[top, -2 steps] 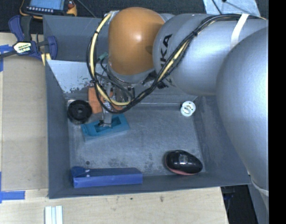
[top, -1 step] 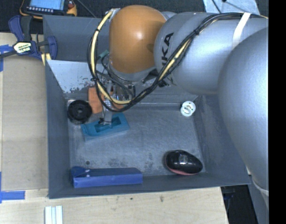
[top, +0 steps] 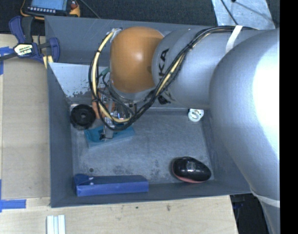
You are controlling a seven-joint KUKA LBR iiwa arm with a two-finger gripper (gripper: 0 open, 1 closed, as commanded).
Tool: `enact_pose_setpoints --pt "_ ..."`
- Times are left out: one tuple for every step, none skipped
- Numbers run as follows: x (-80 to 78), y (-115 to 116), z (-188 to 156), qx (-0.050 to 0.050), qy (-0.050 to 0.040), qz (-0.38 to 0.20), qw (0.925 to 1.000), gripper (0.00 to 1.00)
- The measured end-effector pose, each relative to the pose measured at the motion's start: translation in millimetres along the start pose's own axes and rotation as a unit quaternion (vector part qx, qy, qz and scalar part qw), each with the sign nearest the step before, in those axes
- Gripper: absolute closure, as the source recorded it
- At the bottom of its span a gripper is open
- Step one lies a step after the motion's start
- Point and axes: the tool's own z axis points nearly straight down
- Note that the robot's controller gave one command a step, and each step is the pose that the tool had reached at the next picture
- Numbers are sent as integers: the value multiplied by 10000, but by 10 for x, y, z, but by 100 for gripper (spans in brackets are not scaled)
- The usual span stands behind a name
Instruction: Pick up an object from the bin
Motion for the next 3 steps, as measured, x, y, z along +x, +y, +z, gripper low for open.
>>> enact_pose_setpoints --pt "-97 -170 283 17 45 776 9970 0" --pt "-181 -125 478 3 67 586 9983 0" --pt "132 -237 532 -25 -8 826 9966 0"
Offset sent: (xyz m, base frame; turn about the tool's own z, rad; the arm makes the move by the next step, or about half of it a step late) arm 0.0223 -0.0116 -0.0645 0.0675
